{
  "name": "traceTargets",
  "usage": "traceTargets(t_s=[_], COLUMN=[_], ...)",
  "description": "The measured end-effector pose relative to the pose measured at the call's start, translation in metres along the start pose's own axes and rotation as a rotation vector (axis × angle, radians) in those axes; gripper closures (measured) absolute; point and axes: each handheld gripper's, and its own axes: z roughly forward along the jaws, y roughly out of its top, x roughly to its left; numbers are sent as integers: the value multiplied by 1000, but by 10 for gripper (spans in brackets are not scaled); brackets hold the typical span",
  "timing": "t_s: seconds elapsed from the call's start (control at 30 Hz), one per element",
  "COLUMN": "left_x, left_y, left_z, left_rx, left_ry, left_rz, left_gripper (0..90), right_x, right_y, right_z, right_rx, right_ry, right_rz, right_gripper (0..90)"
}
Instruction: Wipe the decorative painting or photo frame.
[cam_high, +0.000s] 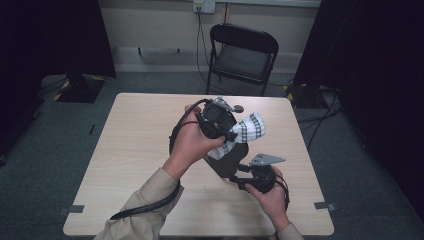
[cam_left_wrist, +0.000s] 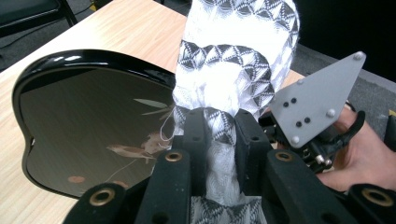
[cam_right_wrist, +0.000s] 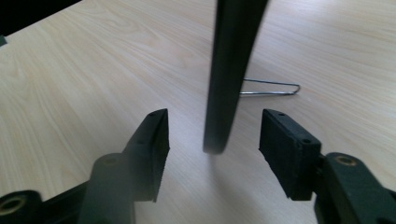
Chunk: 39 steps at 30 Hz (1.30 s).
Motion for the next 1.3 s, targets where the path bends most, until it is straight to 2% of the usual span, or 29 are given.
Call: traceTargets(t_s=[0.17, 0.27, 0.43, 0.57, 0.8, 1.3], left_x=[3, 6, 12, 16, 24, 47], left_y=[4, 7, 10, 13, 17, 20], left_z=[-2, -5, -9, -10, -12, -24], left_rx=[9, 13, 1, 1, -14, -29], left_ry=[13, 32, 52, 62, 77, 155], left_rz=[1, 5, -15, -17, -32, -84], left_gripper=[773, 773, 773, 772, 772, 772], right_x=[2, 1, 3, 2, -2, -2], right_y=[2, 4, 7, 10, 12, 14], right_z=[3, 3, 4, 4, 5, 5], right_rx=[-1, -19, -26, -18, -18, -3], right_ry=[-1, -5, -1, -27, -19, -20], right_rz=[1, 22, 23, 18, 52, 55], right_gripper=[537, 602, 687, 767, 787, 790])
